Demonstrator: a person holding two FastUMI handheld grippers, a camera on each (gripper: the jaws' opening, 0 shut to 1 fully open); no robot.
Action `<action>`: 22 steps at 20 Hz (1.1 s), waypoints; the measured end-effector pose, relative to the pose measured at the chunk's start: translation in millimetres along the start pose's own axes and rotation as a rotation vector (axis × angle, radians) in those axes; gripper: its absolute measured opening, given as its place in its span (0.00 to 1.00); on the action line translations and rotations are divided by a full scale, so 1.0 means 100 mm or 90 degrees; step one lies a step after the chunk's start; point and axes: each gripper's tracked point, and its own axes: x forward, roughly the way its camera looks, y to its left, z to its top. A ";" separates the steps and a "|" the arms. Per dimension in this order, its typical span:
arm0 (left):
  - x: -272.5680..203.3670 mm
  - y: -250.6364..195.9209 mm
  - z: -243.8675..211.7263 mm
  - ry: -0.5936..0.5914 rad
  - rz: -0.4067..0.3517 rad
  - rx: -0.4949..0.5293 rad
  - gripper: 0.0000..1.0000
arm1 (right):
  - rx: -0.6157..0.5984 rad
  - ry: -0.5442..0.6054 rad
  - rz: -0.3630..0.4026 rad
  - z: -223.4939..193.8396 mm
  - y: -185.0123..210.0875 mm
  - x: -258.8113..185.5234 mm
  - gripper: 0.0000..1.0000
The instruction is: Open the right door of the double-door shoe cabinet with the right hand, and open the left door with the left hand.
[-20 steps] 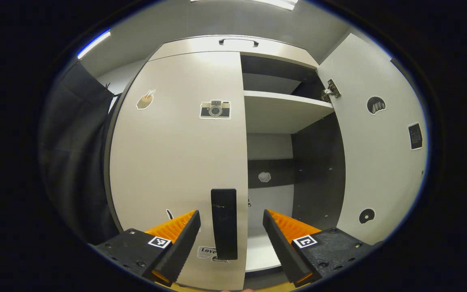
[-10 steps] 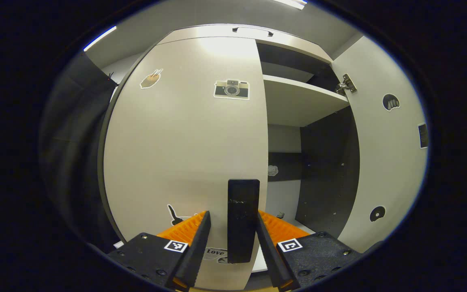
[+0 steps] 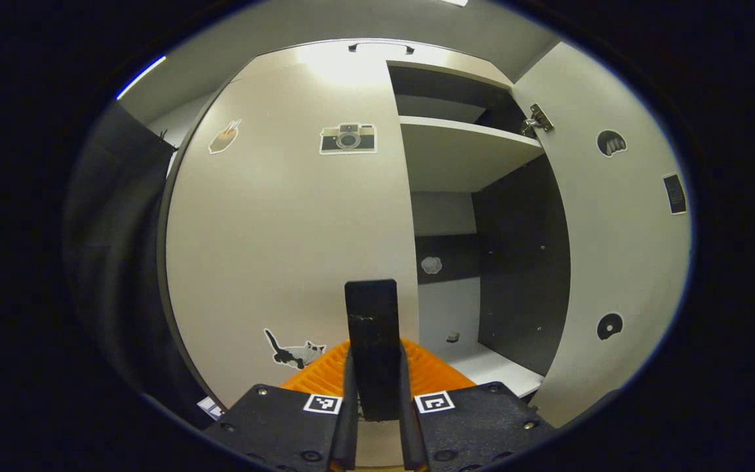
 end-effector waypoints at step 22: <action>-1.47 0.81 -0.03 0.018 -0.099 -0.058 0.25 | 0.033 -0.015 0.030 0.01 0.93 -0.08 0.84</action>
